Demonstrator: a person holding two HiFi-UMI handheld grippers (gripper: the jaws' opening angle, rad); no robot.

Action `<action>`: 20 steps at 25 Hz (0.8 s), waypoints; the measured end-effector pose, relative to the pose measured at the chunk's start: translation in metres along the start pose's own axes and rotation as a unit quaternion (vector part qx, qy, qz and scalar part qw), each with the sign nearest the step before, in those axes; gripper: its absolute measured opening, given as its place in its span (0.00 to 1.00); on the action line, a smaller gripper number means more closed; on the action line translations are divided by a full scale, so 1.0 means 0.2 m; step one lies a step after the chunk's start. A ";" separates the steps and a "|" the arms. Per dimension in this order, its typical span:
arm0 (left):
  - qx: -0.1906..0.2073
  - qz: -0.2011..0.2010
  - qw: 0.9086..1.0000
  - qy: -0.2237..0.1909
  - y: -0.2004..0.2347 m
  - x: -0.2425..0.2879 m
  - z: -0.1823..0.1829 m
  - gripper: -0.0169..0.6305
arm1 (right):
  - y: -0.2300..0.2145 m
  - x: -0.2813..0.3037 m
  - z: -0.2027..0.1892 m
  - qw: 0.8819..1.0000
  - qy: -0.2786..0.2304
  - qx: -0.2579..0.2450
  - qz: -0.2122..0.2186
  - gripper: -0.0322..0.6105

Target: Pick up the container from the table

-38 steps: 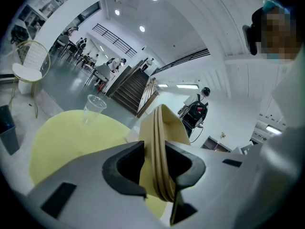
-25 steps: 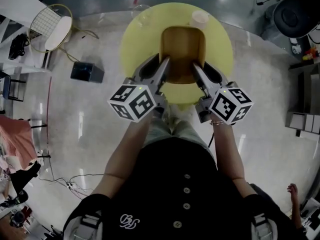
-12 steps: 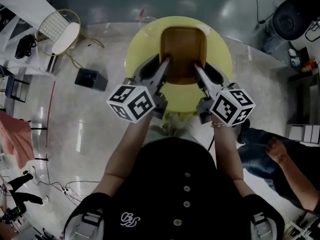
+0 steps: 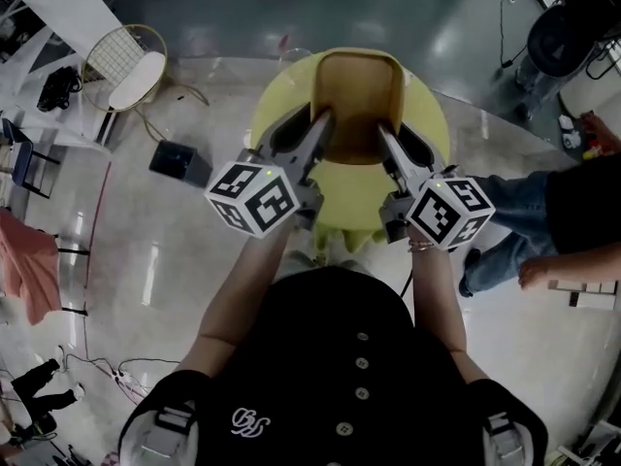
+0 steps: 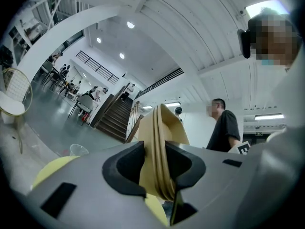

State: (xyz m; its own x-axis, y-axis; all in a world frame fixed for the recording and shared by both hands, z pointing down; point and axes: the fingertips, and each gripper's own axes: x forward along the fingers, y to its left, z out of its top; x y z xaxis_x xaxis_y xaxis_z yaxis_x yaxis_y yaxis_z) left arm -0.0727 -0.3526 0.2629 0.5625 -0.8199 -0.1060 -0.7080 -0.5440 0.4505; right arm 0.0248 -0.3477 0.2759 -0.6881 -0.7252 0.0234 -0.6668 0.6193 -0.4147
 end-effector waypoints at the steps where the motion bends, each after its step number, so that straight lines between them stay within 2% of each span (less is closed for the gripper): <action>1: 0.000 -0.002 1.000 -0.002 -0.01 0.00 0.00 0.20 | 0.01 -0.01 0.00 1.000 -0.002 -0.002 0.000 0.21; 20: -0.021 -0.013 0.999 -0.031 -0.02 -0.01 0.04 0.20 | 0.03 -0.01 0.04 1.000 0.005 -0.026 -0.005 0.21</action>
State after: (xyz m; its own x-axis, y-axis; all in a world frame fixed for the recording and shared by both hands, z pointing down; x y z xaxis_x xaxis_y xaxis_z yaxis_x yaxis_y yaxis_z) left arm -0.0743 -0.3504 0.2551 0.5517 -0.8160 -0.1729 -0.6737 -0.5581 0.4843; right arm 0.0237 -0.3453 0.2658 -0.6839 -0.7287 0.0358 -0.6873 0.6271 -0.3665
